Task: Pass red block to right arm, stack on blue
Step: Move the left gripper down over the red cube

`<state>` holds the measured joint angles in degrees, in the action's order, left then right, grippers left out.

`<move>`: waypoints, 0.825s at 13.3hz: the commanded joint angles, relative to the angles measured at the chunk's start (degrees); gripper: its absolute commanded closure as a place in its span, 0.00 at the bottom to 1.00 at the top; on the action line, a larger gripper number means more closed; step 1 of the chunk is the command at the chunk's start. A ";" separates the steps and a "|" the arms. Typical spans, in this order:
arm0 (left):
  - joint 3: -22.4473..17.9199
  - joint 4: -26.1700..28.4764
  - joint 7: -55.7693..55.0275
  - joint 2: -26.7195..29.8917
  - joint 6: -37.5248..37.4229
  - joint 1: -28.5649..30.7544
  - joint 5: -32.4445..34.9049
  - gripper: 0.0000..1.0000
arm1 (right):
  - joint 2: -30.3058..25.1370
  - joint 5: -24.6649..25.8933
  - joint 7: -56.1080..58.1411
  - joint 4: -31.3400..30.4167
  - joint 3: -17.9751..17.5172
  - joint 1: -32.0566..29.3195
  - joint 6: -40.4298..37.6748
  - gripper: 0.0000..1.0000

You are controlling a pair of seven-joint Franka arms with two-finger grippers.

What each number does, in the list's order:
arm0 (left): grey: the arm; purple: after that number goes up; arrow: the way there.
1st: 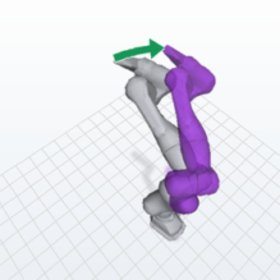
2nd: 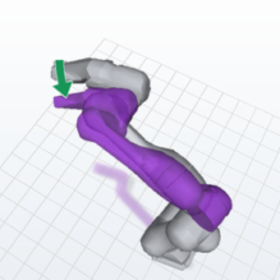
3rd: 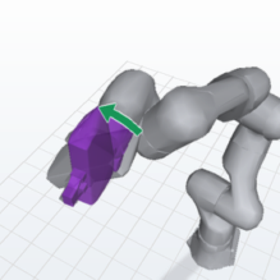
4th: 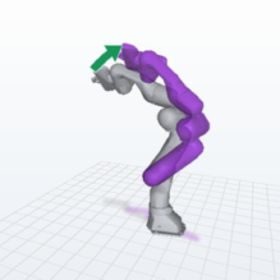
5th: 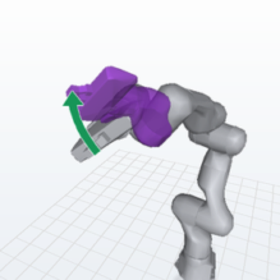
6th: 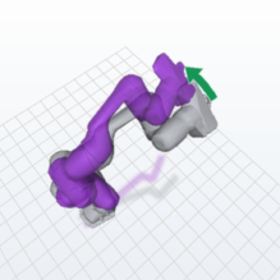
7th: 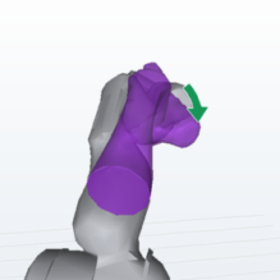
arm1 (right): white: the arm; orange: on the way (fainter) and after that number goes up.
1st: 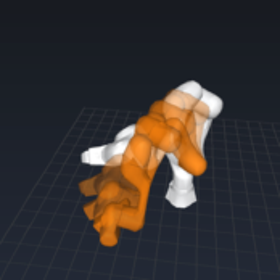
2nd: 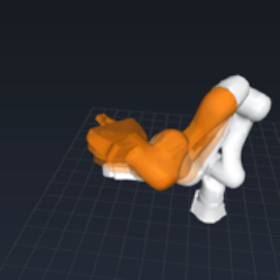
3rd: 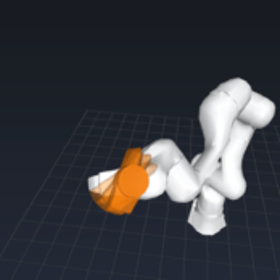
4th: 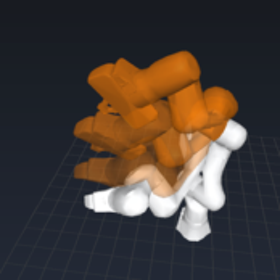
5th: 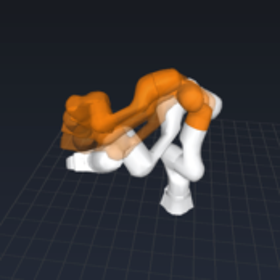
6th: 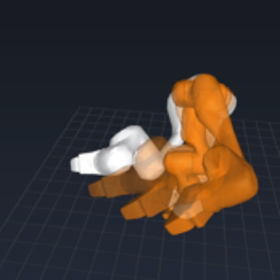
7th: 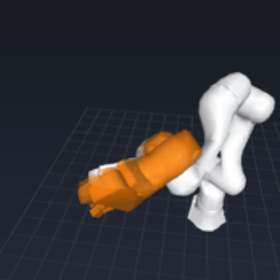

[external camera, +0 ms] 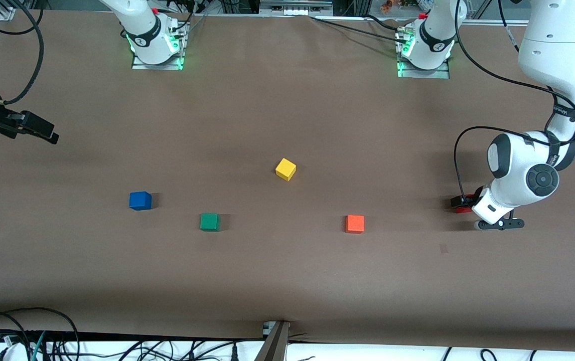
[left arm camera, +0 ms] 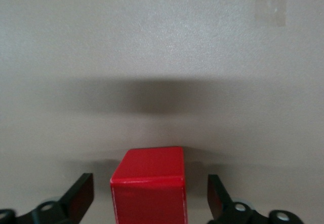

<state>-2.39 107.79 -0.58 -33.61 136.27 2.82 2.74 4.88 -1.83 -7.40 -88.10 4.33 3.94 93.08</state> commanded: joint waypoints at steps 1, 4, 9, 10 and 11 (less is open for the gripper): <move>0.10 0.05 0.76 -0.32 0.31 0.00 0.69 0.77 | 1.18 0.08 1.07 1.09 -0.20 -0.42 0.08 0.00; 0.63 -0.91 0.41 0.47 -2.66 -0.53 0.33 1.00 | 1.36 -0.10 1.42 1.00 -0.20 -0.68 -0.18 0.00; 4.57 -11.27 2.15 4.85 -20.13 -0.27 0.16 1.00 | 3.11 0.60 1.51 1.00 -0.46 0.11 -0.53 0.00; 5.72 -13.20 3.38 5.13 -22.08 -0.09 -0.45 1.00 | 3.12 0.43 1.68 0.91 -0.55 0.11 -1.14 0.00; 6.77 -15.31 5.57 5.39 -24.01 -0.09 -1.50 1.00 | 2.86 0.08 1.86 1.26 -0.55 0.02 -3.50 0.00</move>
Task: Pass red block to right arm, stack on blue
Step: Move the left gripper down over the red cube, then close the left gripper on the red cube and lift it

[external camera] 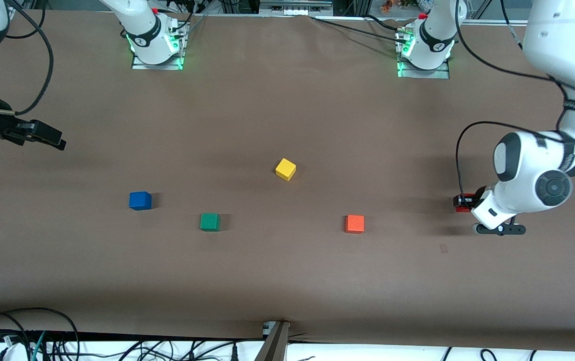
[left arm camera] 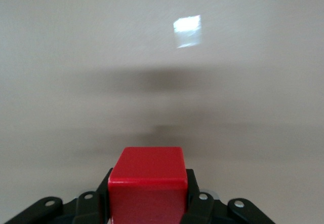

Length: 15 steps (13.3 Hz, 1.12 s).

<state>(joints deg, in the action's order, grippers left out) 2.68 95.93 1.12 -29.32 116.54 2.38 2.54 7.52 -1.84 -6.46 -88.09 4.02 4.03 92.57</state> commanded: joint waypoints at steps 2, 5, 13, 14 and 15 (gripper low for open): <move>4.60 -5.49 9.83 1.37 -5.36 0.35 -4.28 1.00 | -1.44 -0.01 0.84 3.17 -0.06 -0.16 -7.39 0.00; 10.23 -7.16 17.23 1.37 -4.66 0.52 -9.46 0.98 | -1.36 -0.88 2.84 3.53 -0.06 -0.16 -11.00 0.00; 15.07 -7.86 55.16 -2.13 9.65 -2.71 -40.83 1.00 | 1.70 -28.97 11.21 2.92 0.29 -1.73 -15.40 0.00; 15.60 -7.86 60.09 -2.84 11.76 -3.42 -43.56 1.00 | 2.76 -33.71 10.86 2.83 0.29 -2.18 -16.01 0.00; 16.91 -7.78 64.31 -3.72 14.13 -4.21 -47.24 1.00 | 3.55 -38.37 10.42 2.75 0.38 -2.96 -16.28 0.00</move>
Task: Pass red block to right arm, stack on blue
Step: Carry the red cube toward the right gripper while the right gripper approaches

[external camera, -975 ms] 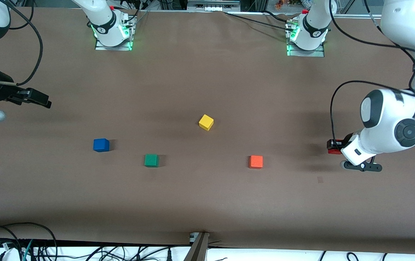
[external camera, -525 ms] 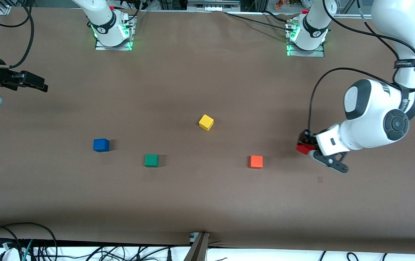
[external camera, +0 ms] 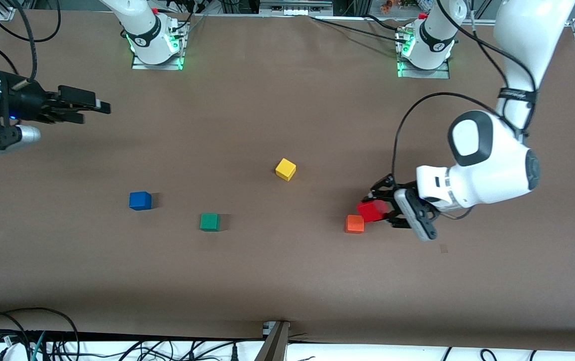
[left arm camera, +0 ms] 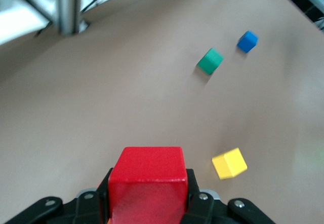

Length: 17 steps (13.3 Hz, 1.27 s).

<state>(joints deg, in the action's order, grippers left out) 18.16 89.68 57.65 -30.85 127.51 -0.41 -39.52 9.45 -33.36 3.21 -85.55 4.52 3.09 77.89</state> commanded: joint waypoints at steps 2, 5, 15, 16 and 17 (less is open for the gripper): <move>4.50 -1.35 14.31 -3.34 7.20 -2.48 -10.90 1.00 | 4.60 -14.24 0.92 0.21 -0.04 -2.56 -1.69 0.00; 6.62 -1.87 23.89 -4.48 8.54 -3.72 -16.89 1.00 | 9.34 -27.24 1.45 0.12 -0.04 -4.40 -5.19 0.00; 6.98 -4.86 53.43 -7.04 8.54 -10.57 -52.74 1.00 | 21.56 -45.47 11.19 -1.11 -0.48 -4.67 -9.07 0.00; 7.06 -4.87 55.10 -7.04 8.54 -10.75 -54.42 1.00 | 22.62 -46.95 12.34 -1.37 -0.56 -4.58 -9.07 0.00; 7.06 -4.87 56.42 -6.69 8.54 -10.93 -55.40 1.00 | 23.50 -48.01 13.39 -1.72 -0.56 -4.50 -9.07 0.00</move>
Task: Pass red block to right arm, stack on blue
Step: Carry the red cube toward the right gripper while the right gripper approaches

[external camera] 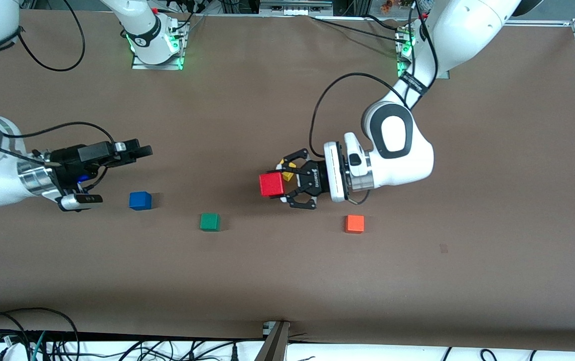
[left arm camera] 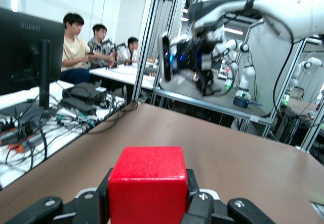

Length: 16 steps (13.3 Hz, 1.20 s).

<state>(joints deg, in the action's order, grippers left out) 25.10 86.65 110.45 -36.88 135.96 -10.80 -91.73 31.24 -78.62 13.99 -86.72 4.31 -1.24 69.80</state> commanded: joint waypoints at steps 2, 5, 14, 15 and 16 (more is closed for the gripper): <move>0.03 -3.93 3.98 -0.65 0.19 -2.03 -4.76 1.00 | 3.64 -5.04 4.55 -0.56 -0.35 0.36 -0.89 0.00; -0.06 -4.92 3.98 -0.91 2.21 -3.71 -5.12 1.00 | 6.11 -9.61 4.64 -0.56 -0.35 2.29 0.60 0.00; -0.41 -5.18 4.94 -1.09 12.23 -11.97 -11.54 1.00 | 7.34 -19.02 3.68 0.06 -0.35 11.25 17.21 0.00; -0.41 -5.18 5.03 -1.09 12.23 -11.97 -11.63 1.00 | 7.34 -19.20 3.68 0.14 -0.35 11.61 17.74 0.00; -0.41 -5.18 5.12 -1.09 12.23 -11.97 -11.72 1.00 | 7.34 -19.20 3.68 0.15 -0.35 11.79 17.83 0.00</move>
<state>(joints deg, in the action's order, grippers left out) 24.71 83.11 113.06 -37.25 148.20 -22.52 -101.25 38.62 -96.52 17.87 -86.96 3.80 10.28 87.05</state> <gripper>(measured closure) 0.441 0.000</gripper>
